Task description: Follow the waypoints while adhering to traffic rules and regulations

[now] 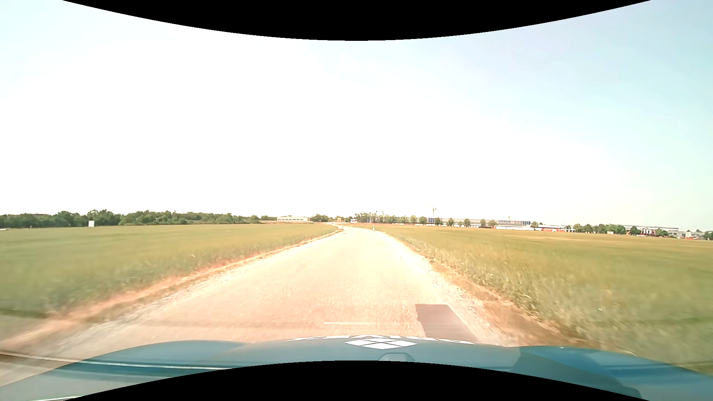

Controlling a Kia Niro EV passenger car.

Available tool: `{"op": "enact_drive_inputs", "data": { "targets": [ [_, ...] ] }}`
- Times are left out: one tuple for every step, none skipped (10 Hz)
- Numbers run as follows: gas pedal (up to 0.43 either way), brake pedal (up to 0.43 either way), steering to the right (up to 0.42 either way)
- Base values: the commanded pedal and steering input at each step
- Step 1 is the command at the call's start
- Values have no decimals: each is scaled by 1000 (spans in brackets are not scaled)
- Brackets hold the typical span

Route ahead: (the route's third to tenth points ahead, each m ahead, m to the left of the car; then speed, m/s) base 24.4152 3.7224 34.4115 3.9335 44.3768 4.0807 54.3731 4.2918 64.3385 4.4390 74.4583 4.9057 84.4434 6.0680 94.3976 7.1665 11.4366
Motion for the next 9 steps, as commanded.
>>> {"op": "enact_drive_inputs", "data": {
  "targets": [
    [0,0,0],
    [0,0,1],
    [0,0,0],
    [0,0,0],
    [0,0,0],
    [0,0,0],
    [0,0,1],
    [0,0,1],
    [0,0,1]
  ]
}}
